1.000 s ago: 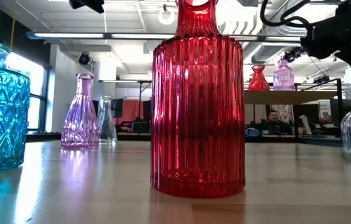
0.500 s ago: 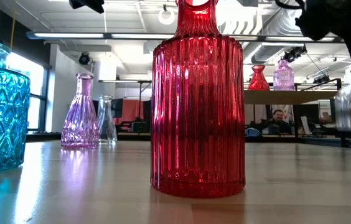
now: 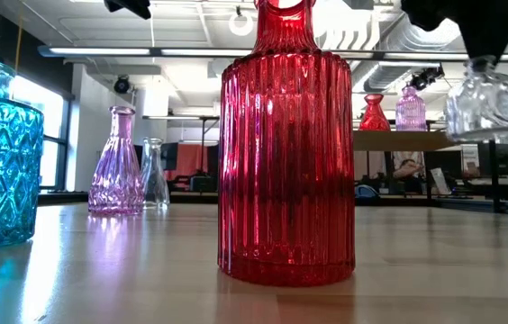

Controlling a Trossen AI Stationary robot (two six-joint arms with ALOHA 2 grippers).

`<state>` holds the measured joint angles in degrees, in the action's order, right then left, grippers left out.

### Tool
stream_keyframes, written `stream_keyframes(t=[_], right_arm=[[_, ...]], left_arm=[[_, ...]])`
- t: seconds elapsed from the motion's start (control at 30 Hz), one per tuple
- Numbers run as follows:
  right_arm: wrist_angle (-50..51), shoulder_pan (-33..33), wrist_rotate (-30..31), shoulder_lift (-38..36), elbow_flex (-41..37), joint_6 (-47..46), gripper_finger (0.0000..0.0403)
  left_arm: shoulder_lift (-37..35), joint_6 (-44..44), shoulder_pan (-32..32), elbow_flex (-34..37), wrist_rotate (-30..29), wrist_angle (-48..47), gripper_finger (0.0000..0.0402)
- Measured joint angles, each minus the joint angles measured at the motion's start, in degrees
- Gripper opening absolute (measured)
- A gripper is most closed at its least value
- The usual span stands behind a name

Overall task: Sort vases onto shelf
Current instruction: Put the middle transparent vase on the shelf

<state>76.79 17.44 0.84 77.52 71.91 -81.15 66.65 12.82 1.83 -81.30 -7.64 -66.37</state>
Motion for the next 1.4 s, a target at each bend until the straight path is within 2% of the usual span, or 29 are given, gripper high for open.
stream_keyframes(t=[0.47,1.17,1.4], right_arm=[[3.66,-10.09,-0.06,-0.02,8.67,10.39,0.0000],[4.37,-31.96,0.51,-0.02,17.07,34.61,0.0000],[0.75,-38.83,0.68,0.00,19.67,41.90,0.0000]], left_arm=[[-0.02,-2.60,0.26,0.00,-0.70,0.00,0.0113],[-0.02,-4.06,11.10,0.00,-0.85,0.00,0.0113],[0.00,-4.06,13.27,0.00,-0.85,0.00,0.0113]])
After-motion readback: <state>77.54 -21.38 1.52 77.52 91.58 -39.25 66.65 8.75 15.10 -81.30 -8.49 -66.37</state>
